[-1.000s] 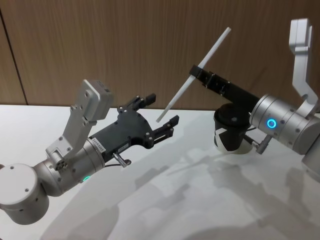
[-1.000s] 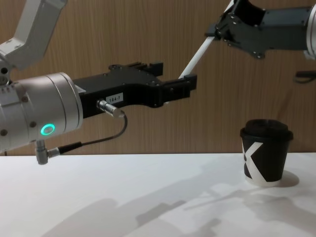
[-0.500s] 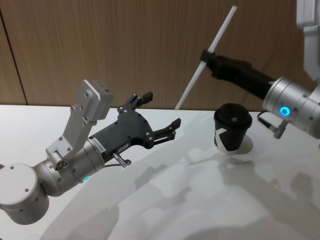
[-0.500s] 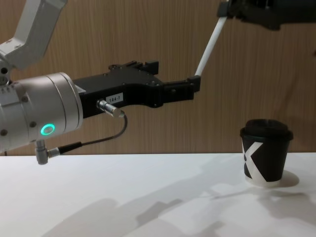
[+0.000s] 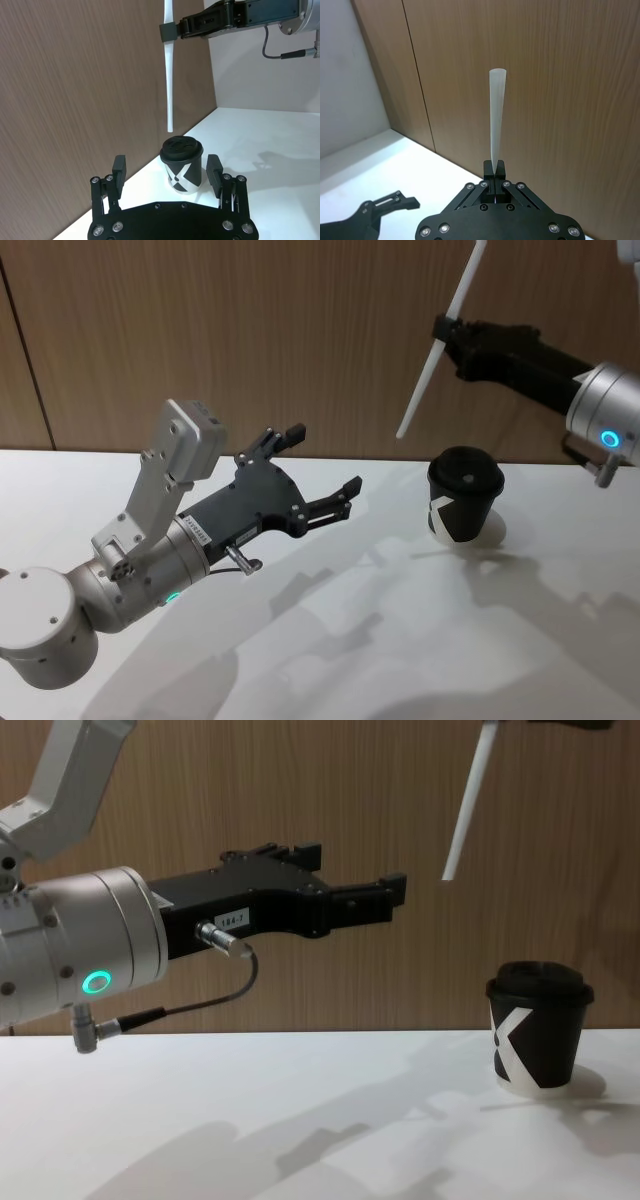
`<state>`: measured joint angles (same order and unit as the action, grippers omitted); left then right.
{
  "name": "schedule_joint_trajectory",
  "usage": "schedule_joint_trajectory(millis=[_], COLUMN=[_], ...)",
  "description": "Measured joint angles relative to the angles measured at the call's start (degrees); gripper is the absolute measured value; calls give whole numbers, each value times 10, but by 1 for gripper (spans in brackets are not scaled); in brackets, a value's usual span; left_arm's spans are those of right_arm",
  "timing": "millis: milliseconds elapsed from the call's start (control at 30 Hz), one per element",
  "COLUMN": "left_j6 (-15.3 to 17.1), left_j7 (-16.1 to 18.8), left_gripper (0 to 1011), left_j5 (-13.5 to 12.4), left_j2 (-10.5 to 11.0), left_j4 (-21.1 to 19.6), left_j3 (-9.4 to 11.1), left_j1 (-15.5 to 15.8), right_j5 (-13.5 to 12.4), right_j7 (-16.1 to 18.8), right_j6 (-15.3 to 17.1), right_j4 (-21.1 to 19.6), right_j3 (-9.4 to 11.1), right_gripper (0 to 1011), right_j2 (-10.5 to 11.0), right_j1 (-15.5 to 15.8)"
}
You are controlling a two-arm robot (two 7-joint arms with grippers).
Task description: Pick up the straw with one hand, pass it to the other hand, and insert it into the cup.
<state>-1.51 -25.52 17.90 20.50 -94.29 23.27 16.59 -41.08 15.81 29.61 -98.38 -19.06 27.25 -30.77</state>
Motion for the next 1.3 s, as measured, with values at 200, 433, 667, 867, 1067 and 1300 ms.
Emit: schedule_joint_trajectory(millis=[200,433,667,867,1067,1300], left_j6=[0,0,0,0,0,0], left_j7=[0,0,0,0,0,0], left_gripper=[1003,1003,1003,1003,1003,1002], left_j5=[0,0,0,0,0,0], left_j2=[0,0,0,0,0,0], left_j4=[0,0,0,0,0,0], left_j3=[0,0,0,0,0,0], left_j1=[0,0,0,0,0,0], right_j5=[16,30,42,49,56,62], right_j7=[11,19,20,20,20,20], right_j6=[-6,-11,-15,-19,-23,-26], right_j4=[7,18,35,48,63,77], right_j3=[-11,-23,-31,-33,-32,-29], right_gripper=[6,6,6,6,6,6], right_j2=[20,36,48,54,58,61], right_j1=[-11,-20,-26,-28,-29,-29])
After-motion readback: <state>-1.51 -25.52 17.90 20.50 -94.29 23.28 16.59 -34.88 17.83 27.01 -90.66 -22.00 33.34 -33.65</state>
